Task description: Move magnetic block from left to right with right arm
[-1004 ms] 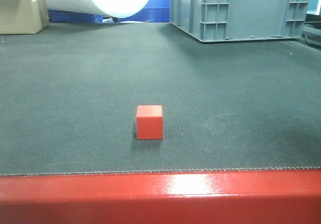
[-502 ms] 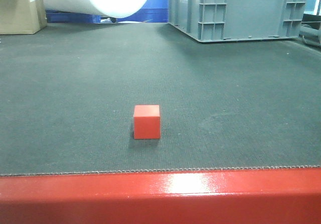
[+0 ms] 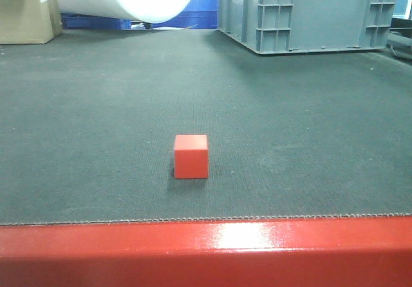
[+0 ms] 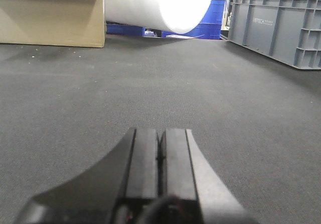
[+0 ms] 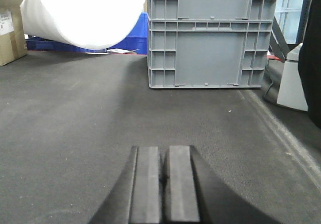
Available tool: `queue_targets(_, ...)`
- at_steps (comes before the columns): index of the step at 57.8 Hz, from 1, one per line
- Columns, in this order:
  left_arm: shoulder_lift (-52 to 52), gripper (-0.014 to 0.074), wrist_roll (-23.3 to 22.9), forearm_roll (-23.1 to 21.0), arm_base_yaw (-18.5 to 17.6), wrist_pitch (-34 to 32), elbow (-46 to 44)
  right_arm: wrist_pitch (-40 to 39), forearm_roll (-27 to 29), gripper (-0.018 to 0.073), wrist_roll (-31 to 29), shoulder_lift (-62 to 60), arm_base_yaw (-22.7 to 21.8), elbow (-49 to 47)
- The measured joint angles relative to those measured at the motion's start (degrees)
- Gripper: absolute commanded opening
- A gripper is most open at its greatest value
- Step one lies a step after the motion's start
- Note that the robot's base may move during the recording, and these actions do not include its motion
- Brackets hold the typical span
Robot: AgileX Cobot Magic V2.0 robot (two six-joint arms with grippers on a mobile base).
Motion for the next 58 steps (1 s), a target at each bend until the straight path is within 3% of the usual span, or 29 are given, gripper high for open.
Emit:
queue_targets(18,0.0,-0.0117,0.0,0.0,0.0,0.0,0.0,1.8,-5.3,0.0043,5.7,-10.6,-3.9,5.1)
queue_targets(58,0.0,-0.0117,0.0,0.0,0.0,0.0,0.0,2.4,-7.9,0.0043,6.2,-12.5,-4.1,9.1)
